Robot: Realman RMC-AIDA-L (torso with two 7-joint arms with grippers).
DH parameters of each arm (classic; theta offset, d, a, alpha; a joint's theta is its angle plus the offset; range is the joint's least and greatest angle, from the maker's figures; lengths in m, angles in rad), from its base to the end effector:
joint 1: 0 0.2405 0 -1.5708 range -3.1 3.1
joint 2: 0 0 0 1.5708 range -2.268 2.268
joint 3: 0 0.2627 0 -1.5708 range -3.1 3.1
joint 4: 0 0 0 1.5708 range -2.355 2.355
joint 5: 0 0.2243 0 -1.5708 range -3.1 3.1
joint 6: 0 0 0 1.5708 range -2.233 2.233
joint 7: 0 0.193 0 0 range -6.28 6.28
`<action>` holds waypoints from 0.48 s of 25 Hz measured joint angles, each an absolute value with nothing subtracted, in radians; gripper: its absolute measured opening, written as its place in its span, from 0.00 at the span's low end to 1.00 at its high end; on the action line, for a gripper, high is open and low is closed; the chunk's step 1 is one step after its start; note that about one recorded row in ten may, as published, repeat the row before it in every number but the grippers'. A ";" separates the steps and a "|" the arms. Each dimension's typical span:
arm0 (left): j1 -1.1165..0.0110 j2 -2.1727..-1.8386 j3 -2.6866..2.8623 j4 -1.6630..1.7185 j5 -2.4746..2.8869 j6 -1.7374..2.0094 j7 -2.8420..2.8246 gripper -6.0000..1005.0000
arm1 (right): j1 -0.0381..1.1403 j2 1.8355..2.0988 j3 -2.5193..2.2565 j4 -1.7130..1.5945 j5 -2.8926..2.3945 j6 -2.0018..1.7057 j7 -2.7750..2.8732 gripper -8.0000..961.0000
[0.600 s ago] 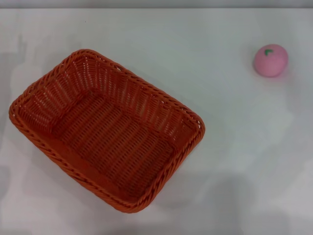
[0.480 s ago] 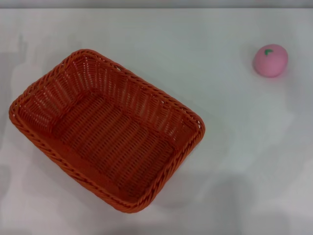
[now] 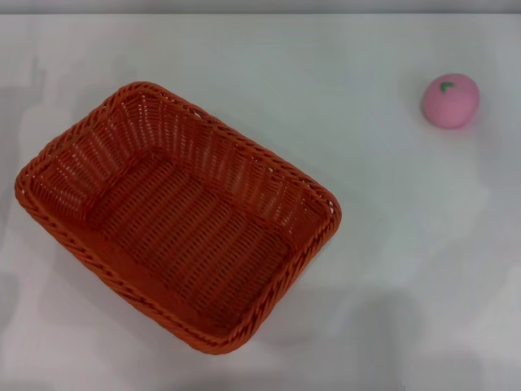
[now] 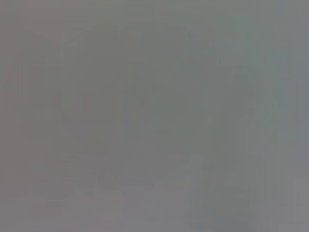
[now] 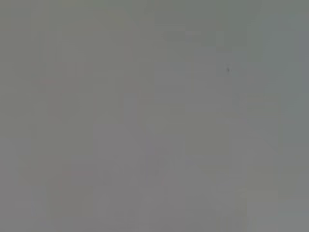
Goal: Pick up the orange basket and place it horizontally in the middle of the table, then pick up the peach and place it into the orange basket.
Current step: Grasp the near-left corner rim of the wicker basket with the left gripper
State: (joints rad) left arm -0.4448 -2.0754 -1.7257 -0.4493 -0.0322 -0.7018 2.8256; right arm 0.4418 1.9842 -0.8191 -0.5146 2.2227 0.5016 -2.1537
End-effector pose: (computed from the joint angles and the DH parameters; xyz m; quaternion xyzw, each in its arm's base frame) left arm -0.3335 0.4578 0.0182 -0.6594 -0.3052 -0.2849 0.6252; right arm 0.4214 0.4512 0.1109 -0.6062 0.4129 0.2257 0.6412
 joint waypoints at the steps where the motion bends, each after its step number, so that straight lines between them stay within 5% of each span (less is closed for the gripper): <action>1: -0.445 -2.075 -1.726 -0.452 -0.032 -0.700 2.826 0.63 | 0.442 1.984 -0.819 -0.515 2.223 0.502 -2.154 0.52; 12: -0.437 -2.078 -1.718 -0.559 -0.031 -0.535 2.825 0.63 | 0.438 1.985 -0.818 -0.519 2.226 0.481 -2.153 0.52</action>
State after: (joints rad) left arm -0.4368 -2.0775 -1.7183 -0.5592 -0.0306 -0.5351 2.8255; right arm 0.4379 1.9850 -0.8176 -0.5191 2.2257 0.4813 -2.1532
